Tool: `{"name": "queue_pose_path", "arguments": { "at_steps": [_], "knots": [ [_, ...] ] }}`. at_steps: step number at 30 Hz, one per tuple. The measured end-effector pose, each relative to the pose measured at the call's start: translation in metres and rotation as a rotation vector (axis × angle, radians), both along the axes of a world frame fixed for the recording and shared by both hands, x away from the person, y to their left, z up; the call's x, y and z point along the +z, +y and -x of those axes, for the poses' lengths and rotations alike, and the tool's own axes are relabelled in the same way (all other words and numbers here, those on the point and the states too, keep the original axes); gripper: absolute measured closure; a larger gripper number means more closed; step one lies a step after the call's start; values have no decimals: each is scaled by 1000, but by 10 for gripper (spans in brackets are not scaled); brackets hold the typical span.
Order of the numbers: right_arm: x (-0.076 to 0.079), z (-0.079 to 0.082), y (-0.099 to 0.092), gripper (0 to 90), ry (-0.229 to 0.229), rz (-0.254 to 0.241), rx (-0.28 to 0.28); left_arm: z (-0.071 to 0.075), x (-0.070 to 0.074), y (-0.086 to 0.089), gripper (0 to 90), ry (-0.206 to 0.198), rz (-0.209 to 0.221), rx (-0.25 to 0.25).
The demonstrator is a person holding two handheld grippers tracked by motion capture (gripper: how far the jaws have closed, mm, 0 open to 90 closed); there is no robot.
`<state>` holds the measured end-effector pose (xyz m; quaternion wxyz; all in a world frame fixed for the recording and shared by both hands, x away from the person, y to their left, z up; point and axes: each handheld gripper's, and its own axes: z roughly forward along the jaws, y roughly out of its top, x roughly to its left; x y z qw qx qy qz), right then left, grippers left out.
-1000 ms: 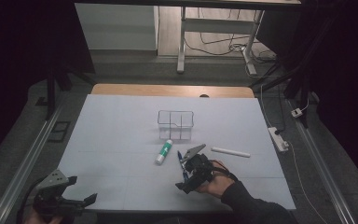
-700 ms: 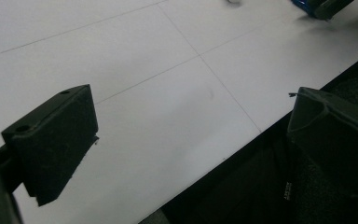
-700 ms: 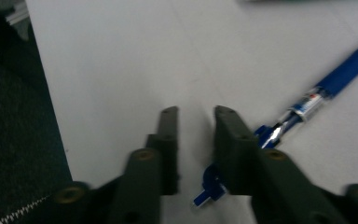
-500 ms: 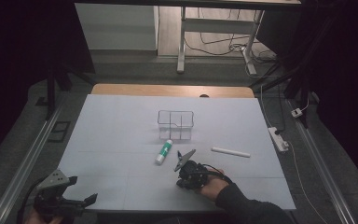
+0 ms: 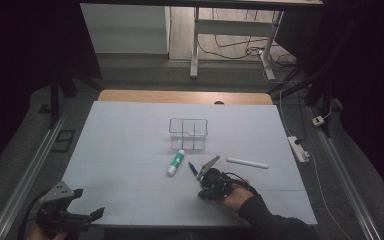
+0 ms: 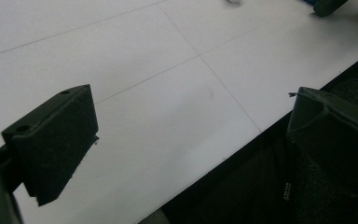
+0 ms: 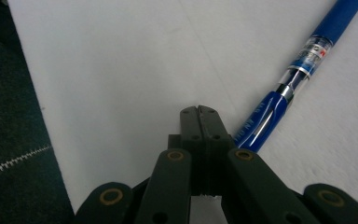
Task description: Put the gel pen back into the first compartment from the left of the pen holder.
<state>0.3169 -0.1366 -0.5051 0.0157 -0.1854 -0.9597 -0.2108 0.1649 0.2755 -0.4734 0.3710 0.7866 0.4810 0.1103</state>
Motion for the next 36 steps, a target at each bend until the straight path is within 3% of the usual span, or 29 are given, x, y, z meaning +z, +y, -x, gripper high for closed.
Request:
{"name": "queue_pose_path", "arguments": {
  "at_steps": [20, 27, 29, 30, 35, 36],
  "knots": [
    [4, -15, -33, 896, 1, 30, -94, 0, 0, 0, 21, 1, 2, 1],
    [5, -14, -33, 894, -9, 31, -88, 0, 0, 0, 21, 1, 1, 1],
    [11, -11, -31, 846, -12, -14, -97, 0, 0, 0, 21, 1, 2, 0],
    [14, -11, -31, 824, -31, -24, -90, 0, 0, 0, 21, 2, 2, 0],
    [21, -10, -30, 699, -41, -73, -138, 0, 0, 0, 21, 1, -1, 1],
    [24, -12, -30, 624, -52, -91, -151, 0, 0, 0, 21, 1, -1, 0]
  ]
}}
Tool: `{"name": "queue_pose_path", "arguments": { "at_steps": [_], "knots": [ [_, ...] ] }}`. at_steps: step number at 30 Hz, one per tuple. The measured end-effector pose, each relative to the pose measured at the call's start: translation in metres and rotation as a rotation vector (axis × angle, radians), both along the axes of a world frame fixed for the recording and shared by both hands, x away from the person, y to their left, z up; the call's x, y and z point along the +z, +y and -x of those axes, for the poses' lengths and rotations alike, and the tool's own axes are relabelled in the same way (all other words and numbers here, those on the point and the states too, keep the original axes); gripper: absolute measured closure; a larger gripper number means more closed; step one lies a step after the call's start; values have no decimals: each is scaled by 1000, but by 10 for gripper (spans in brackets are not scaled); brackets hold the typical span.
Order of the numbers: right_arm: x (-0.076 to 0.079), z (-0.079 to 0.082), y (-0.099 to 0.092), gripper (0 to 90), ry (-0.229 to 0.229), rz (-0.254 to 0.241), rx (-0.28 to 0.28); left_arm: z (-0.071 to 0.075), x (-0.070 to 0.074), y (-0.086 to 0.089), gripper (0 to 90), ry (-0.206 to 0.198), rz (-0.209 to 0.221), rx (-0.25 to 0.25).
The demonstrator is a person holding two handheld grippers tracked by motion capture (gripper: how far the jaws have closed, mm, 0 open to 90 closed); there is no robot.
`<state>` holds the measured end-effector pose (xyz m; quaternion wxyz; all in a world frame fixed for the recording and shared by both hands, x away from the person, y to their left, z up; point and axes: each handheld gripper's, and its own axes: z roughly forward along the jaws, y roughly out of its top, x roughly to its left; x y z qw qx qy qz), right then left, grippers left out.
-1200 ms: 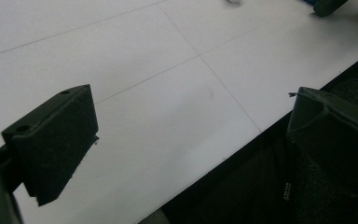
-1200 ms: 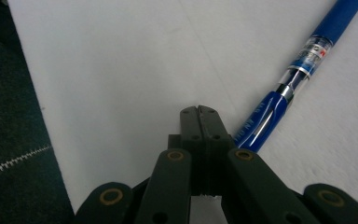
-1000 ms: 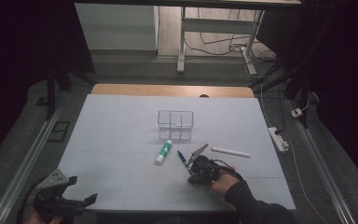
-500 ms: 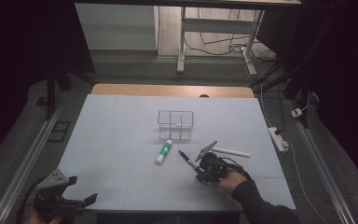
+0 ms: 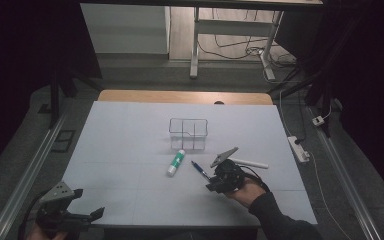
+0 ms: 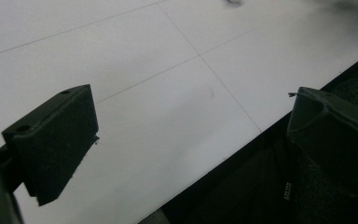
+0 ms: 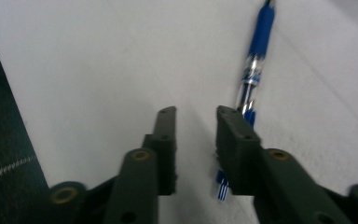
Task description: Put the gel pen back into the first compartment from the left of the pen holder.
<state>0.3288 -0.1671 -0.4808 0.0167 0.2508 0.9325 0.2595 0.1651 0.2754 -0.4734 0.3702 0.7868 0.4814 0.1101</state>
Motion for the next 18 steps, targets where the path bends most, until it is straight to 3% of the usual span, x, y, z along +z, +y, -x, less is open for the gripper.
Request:
{"name": "queue_pose_path", "arguments": {
  "at_steps": [3, 4, 7, 18],
  "knots": [
    [4, -2, 1, 492, -4, -25, -22, 0, 0, 0, 21, 0, 0, 0],
    [4, -2, 1, 492, -4, -25, -22, 0, 0, 0, 21, 1, 0, 0],
    [6, -3, 4, 319, -32, -26, -45, 0, 0, 0, 21, 1, 0, 0],
    [6, -10, 14, 64, -86, -24, -69, -1, 0, 0, 21, 6, -2, -1]
  ]
}}
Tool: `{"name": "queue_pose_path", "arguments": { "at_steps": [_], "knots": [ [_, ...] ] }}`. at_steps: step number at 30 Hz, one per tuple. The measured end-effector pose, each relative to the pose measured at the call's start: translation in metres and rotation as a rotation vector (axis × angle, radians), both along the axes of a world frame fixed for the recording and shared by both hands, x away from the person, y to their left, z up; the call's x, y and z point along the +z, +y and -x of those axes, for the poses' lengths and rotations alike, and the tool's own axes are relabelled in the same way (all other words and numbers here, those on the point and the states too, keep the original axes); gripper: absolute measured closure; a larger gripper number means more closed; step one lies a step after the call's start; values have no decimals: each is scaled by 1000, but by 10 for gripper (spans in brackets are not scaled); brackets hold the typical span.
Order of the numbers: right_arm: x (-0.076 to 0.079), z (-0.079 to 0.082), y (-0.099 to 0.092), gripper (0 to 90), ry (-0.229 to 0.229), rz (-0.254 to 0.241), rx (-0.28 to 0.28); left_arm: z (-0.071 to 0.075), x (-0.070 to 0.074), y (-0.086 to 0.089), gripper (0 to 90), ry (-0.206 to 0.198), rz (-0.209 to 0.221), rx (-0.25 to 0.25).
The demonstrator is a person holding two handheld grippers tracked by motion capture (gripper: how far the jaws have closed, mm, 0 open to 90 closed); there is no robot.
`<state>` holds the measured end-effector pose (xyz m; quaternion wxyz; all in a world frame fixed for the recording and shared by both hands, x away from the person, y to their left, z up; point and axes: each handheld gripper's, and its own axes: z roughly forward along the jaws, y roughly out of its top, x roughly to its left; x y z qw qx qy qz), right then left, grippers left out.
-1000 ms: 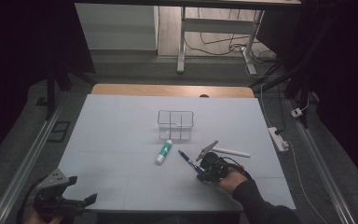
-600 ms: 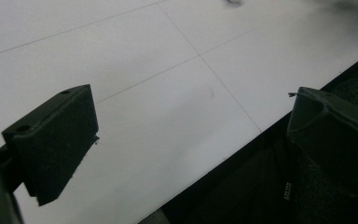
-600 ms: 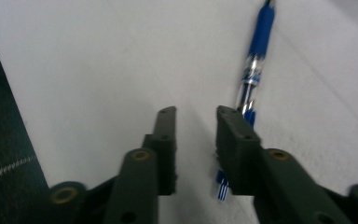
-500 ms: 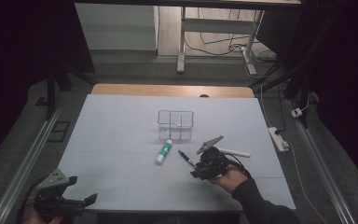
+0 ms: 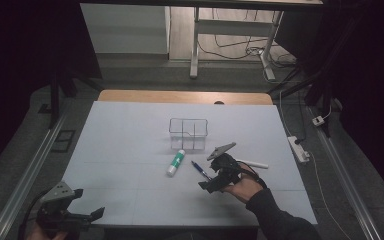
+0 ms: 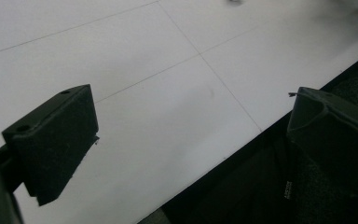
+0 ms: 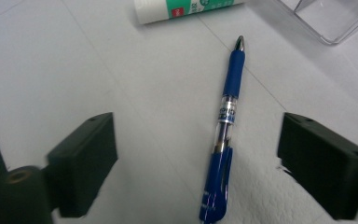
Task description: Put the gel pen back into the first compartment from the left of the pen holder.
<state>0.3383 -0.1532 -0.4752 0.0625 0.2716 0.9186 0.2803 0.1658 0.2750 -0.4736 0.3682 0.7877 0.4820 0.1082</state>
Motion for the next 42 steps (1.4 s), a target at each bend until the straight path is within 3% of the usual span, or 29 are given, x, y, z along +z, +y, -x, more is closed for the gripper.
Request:
{"name": "queue_pose_path", "arguments": {
  "at_steps": [4, 5, 9, 21, 28, 36, 40, 42],
  "knots": [
    [-2, -3, 2, 20, -19, 17, 19, 0, 0, 0, 21, 1, 0, 0],
    [-3, -4, 3, 0, -45, 17, 25, 0, 0, 0, 21, 1, 0, 0],
    [-5, -9, 9, 0, -65, 41, 10, 0, 0, 0, 21, 2, -2, 0],
    [-14, -32, 24, 0, -48, 29, -46, -1, 0, 0, 21, 6, -5, 0],
    [-31, -51, 38, 0, -27, 112, -81, -1, 0, 0, 21, 6, -2, 1],
    [-45, -58, 44, 0, -17, 168, -93, -1, 0, 0, 21, 4, -3, 0],
    [-41, -57, 44, 131, 0, 143, -80, -1, 0, 0, 21, 4, -4, -1],
    [-38, -56, 44, 242, -1, 141, -76, -1, 0, 0, 21, 4, -5, -1]
  ]
}}
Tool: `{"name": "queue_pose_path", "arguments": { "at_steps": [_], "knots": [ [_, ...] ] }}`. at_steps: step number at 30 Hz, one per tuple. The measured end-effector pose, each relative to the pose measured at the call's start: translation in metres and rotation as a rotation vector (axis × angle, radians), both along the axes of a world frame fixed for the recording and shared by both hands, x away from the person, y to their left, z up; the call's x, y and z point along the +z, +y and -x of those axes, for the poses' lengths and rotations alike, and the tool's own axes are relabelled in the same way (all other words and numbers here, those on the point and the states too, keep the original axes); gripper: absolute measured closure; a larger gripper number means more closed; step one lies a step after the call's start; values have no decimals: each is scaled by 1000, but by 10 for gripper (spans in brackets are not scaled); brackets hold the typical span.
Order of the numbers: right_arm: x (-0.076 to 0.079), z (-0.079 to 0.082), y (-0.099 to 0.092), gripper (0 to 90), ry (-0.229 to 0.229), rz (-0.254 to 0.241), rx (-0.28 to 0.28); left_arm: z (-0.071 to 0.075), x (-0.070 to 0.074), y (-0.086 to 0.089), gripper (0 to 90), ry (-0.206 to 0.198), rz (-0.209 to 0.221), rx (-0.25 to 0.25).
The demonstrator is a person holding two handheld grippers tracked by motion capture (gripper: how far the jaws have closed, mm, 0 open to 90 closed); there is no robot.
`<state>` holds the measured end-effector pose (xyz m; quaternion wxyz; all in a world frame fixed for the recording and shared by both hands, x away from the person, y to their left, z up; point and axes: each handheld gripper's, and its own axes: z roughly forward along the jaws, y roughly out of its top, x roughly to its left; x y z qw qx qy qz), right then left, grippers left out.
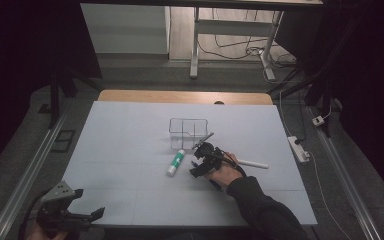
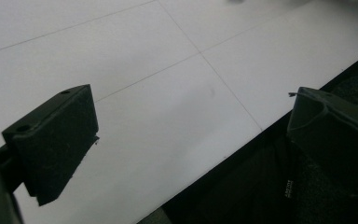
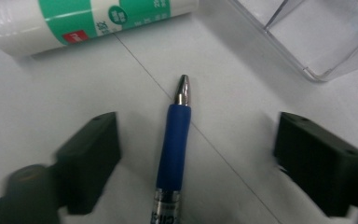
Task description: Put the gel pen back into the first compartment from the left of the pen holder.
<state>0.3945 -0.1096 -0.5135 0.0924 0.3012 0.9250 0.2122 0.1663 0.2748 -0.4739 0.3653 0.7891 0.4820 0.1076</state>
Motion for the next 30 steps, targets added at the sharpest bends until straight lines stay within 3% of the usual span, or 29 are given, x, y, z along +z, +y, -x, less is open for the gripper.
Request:
{"name": "queue_pose_path", "arguments": {
  "at_steps": [2, 5, 6, 7, 10, 11, 21, 30],
  "knots": [
    [4, 2, 0, 426, 4, 5, 1, 0, 0, 0, 21, 0, 0, 0],
    [5, 3, 1, 477, 5, 7, 12, 0, 0, 0, 21, 0, 0, 0],
    [6, 4, 2, 552, 7, 11, 9, 0, 0, 0, 21, 0, -1, -1],
    [6, 4, 2, 552, 7, 11, 9, 0, 0, 0, 21, 0, -1, -1],
    [7, 6, 3, 678, 15, 13, 8, 0, 0, 0, 22, -1, -3, -1],
    [8, 6, 3, 757, 21, 11, 2, 0, 0, 0, 21, -1, -4, -1],
    [9, 5, 2, 801, 42, 2, -30, 0, 0, -1, 22, -3, -7, -3],
    [20, 9, -3, 802, 7, -77, 14, 1, 0, -1, 22, -4, -4, -4]
  ]
}}
